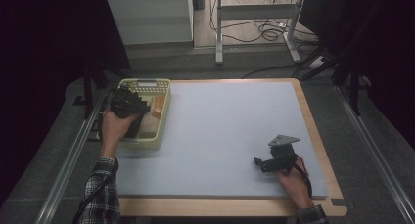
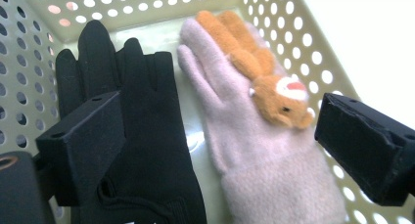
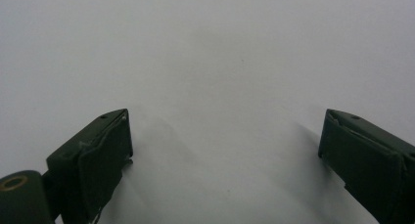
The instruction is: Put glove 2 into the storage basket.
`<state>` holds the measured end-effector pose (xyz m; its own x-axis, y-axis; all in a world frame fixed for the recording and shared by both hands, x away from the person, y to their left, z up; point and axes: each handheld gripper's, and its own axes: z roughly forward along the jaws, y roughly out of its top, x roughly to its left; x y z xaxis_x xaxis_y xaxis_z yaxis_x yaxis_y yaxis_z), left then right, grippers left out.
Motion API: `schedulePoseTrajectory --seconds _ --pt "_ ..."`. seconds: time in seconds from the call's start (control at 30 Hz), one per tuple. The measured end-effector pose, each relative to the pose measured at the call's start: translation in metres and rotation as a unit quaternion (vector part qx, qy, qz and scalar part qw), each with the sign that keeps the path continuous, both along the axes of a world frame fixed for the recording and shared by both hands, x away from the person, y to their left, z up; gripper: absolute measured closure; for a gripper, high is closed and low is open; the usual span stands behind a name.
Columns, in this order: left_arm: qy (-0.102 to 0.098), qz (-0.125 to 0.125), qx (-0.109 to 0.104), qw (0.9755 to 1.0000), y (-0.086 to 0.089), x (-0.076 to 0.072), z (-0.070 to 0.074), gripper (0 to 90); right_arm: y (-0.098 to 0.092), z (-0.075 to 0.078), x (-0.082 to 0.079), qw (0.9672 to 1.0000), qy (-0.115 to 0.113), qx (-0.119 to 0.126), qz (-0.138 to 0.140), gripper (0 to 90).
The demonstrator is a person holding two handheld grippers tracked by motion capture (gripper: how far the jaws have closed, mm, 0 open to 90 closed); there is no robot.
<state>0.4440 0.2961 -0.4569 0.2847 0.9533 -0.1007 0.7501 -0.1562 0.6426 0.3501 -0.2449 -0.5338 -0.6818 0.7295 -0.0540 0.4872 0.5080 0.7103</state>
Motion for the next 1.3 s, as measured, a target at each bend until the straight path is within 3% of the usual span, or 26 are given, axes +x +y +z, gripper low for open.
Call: schedulePoseTrajectory --seconds 0.23,0.53,0.8,1.3 --pt "-0.02 -0.024 -0.017 0.9994 -0.003 -0.015 0.004 3.4 0.0 0.0 0.0 1.0 0.0 0.0 0.0 5.5" --pt "-0.037 -0.054 -0.019 0.9977 -0.013 -0.032 0.01 2.9 0.0 0.0 0.0 1.0 0.0 0.0 0.0 5.5" --pt "-0.053 -0.085 -0.01 0.995 -0.029 -0.044 0.014 2.9 0.0 0.0 0.0 1.0 0.0 -0.001 0.0 5.5" --pt "-0.053 -0.113 0.008 0.9921 -0.048 -0.054 0.01 2.8 0.0 0.0 0.0 1.0 0.0 -0.001 0.0 5.5"
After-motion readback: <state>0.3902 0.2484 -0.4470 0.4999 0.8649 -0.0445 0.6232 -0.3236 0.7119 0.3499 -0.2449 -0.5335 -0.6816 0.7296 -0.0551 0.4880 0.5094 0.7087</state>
